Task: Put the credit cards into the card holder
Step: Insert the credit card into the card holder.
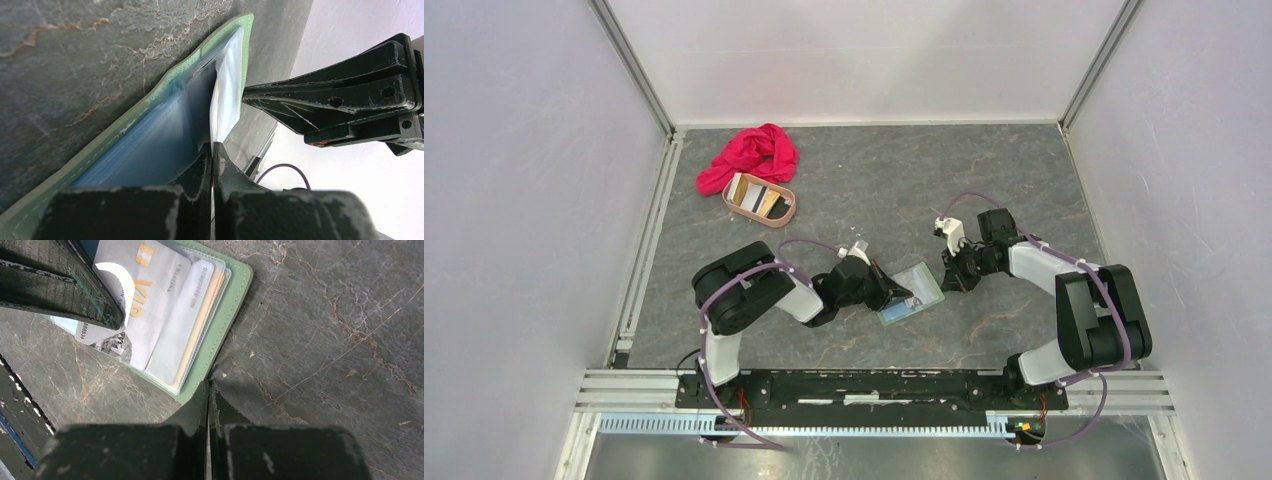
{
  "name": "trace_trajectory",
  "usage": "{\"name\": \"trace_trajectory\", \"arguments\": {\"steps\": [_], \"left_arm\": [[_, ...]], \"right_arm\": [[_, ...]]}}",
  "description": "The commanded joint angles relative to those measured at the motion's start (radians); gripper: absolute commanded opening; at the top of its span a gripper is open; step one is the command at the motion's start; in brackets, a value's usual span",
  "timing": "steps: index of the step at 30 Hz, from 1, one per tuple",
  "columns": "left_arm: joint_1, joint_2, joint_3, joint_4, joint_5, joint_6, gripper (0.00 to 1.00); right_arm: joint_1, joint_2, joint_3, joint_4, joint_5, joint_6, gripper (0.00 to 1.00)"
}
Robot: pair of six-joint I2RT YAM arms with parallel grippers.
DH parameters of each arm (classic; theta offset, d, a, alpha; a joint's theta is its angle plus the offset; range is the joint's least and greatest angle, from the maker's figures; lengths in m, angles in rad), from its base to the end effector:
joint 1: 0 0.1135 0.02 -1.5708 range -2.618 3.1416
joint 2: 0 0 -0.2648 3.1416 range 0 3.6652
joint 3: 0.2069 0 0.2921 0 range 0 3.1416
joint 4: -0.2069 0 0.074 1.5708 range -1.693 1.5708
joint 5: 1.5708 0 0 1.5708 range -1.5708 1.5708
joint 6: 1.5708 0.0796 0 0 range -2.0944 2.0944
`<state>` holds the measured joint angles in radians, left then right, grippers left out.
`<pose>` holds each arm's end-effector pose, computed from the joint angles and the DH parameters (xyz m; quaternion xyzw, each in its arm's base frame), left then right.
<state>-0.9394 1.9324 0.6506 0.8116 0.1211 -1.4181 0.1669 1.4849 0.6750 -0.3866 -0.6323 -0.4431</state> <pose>0.2219 -0.3197 0.0349 -0.1710 0.8341 -0.5021 0.1518 0.2766 0.0943 0.0830 -0.3356 0.8734 0.2782 0.2172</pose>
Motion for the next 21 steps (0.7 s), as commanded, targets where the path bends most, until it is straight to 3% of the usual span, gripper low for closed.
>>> {"name": "trace_trajectory", "arguments": {"steps": [1, 21], "left_arm": [[-0.004, -0.016, 0.008, -0.108, -0.069, 0.097, 0.03], [-0.009, -0.067, -0.039, -0.109, -0.171, 0.094, 0.03]], "right_arm": [[0.007, -0.019, 0.020, -0.010, -0.023, -0.002, 0.00], [0.012, -0.017, 0.020, -0.008, -0.027, -0.002, 0.00]]}}
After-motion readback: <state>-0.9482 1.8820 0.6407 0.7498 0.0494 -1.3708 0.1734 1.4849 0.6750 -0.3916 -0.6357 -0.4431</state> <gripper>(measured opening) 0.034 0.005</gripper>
